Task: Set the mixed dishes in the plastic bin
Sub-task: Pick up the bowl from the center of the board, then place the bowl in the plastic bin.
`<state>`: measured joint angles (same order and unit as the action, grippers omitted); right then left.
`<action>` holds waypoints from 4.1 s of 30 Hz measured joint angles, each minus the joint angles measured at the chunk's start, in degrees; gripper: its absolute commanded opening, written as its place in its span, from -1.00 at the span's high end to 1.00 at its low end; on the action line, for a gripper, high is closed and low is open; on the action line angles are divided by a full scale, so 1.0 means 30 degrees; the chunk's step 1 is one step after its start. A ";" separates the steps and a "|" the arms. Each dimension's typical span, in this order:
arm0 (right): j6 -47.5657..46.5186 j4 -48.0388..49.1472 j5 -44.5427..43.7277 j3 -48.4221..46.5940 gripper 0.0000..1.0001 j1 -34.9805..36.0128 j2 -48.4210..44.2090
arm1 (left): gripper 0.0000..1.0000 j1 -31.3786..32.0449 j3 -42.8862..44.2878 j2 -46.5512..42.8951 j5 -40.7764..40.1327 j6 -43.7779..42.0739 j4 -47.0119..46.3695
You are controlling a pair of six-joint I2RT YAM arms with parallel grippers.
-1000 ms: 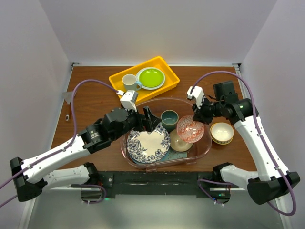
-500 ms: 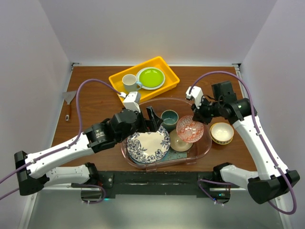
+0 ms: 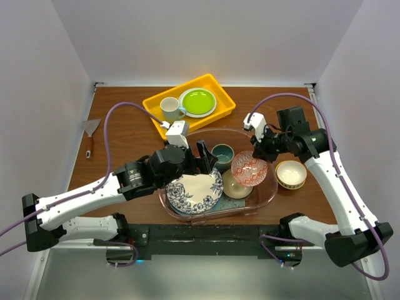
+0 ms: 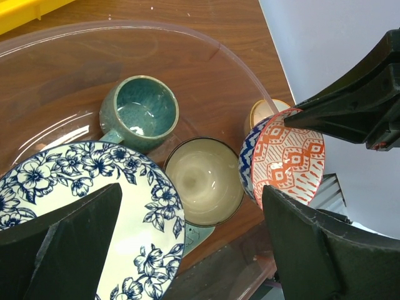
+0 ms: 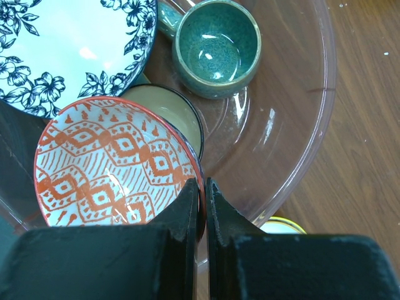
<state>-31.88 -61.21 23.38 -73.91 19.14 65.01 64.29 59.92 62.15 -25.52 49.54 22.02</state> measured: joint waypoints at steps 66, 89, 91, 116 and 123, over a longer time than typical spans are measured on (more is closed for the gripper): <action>0.0831 0.0299 0.0124 0.0000 1.00 0.0058 0.0051 | 0.52 0.1545 0.3767 0.7635 -0.0619 -0.1027 -0.0852; 0.0270 -0.0189 0.5931 -0.0197 -0.57 -0.1989 -0.1858 | 1.00 0.1712 0.0692 0.3402 -0.1129 -0.5362 -0.1821; 0.0138 -0.0342 0.6237 -0.0270 -0.72 -0.2594 -0.2127 | 1.00 0.1705 0.0539 0.3228 -0.1297 -0.5464 -0.1596; 0.1158 0.0648 0.6768 0.0168 -0.87 -0.7191 -0.3971 | 1.00 0.0947 -0.0546 0.5450 0.1362 -0.6696 -0.2208; 0.1355 0.0882 0.6943 0.0481 -0.87 -0.7439 -0.3993 | 1.00 0.0940 0.0816 0.7803 0.2426 -0.7322 -0.2565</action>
<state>-27.81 -58.57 44.21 -72.47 -3.18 53.04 67.11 62.37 85.56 -18.24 27.57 14.33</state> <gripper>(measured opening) 0.935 0.050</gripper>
